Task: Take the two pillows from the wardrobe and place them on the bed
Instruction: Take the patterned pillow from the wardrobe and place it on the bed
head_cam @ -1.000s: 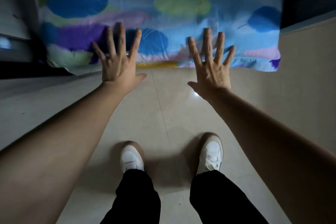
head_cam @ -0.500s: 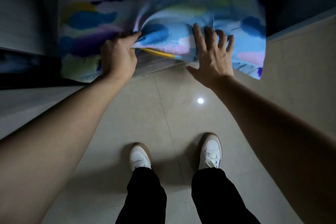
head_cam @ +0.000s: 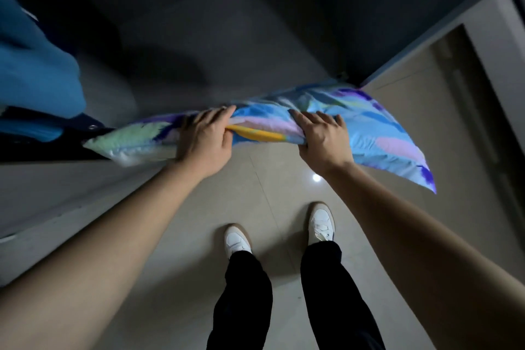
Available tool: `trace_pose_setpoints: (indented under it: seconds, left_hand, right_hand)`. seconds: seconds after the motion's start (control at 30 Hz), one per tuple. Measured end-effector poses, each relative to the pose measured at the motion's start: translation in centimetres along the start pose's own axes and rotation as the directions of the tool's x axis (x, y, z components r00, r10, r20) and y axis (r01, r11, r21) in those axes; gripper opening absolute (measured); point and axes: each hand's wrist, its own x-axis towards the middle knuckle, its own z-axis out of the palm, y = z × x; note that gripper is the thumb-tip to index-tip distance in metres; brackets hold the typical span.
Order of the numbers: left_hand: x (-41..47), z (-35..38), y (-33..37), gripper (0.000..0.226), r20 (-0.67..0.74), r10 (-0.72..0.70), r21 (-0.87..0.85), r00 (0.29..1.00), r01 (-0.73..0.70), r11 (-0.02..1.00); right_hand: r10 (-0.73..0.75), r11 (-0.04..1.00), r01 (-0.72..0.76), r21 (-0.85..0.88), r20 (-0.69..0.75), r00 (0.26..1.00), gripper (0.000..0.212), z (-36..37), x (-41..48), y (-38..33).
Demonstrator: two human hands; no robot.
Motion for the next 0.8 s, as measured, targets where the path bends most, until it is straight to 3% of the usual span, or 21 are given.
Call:
trace_pose_setpoints:
  seconds: [0.13, 0.2, 0.4, 0.63, 0.8]
  left_hand:
    - [-2.5, -2.2, 2.2, 0.111, 0.144, 0.050, 0.153, 0.988, -0.072, 0.986]
    - [-3.8, -3.6, 4.2, 0.126, 0.198, 0.033, 0.216, 0.980, -0.076, 0.974]
    - [-9.6, -9.4, 13.1, 0.086, 0.201, 0.234, 0.115, 0.951, -0.260, 0.959]
    - [-12.4, -19.6, 25.8, 0.075, 0.091, 0.496, 0.045, 0.863, -0.501, 0.864]
    - [-12.6, -26.3, 35.5, 0.071, -0.008, 0.648, 0.165, 0.761, -0.638, 0.752]
  right_hand:
    - [-0.036, 0.999, 0.036, -0.005, 0.004, 0.999, 0.065, -4.5, -5.1, -0.1]
    - [-0.030, 1.000, 0.030, -0.002, 0.003, 1.000, 0.063, -7.1, -7.9, -0.2]
    - [0.121, 0.991, -0.125, -0.050, -0.075, 0.990, 0.058, -16.6, -18.7, 0.1]
    - [0.304, 0.943, -0.327, -0.068, -0.229, 0.925, 0.058, -29.7, -30.5, 1.6]
    - [0.382, 0.905, -0.425, -0.026, -0.392, 0.837, 0.059, -37.4, -36.1, 4.4]
